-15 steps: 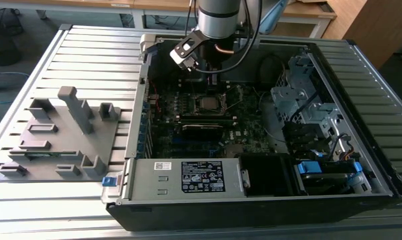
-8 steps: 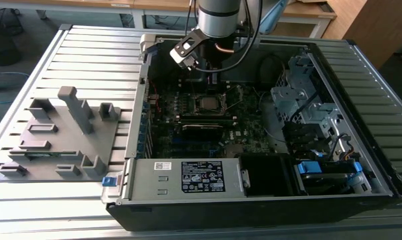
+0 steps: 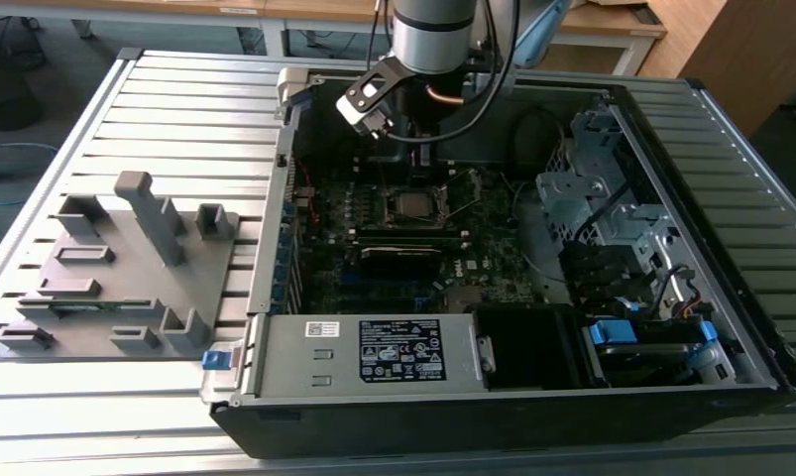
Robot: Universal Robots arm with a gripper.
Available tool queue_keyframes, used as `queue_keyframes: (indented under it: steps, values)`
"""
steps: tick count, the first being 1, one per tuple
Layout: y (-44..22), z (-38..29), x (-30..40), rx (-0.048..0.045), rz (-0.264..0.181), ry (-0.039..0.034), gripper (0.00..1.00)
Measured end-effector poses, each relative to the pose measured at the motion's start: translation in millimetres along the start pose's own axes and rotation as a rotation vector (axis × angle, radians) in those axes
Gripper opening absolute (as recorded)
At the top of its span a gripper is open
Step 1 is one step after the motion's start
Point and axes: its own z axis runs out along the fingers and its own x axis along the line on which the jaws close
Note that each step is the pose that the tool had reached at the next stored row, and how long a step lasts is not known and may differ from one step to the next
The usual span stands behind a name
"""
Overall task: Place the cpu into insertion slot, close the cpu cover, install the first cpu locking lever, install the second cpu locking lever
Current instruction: 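Close the cpu cover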
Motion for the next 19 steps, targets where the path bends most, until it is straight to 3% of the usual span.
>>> queue_keyframes:
  steps: [11, 19]
  values:
    - [0.1, -2.5, 0.0, 0.0, 0.0, -0.0001, 0.1]
    - [0.4, -8.5, -0.1, 0.0, 0.0, 0.0, 0.1]
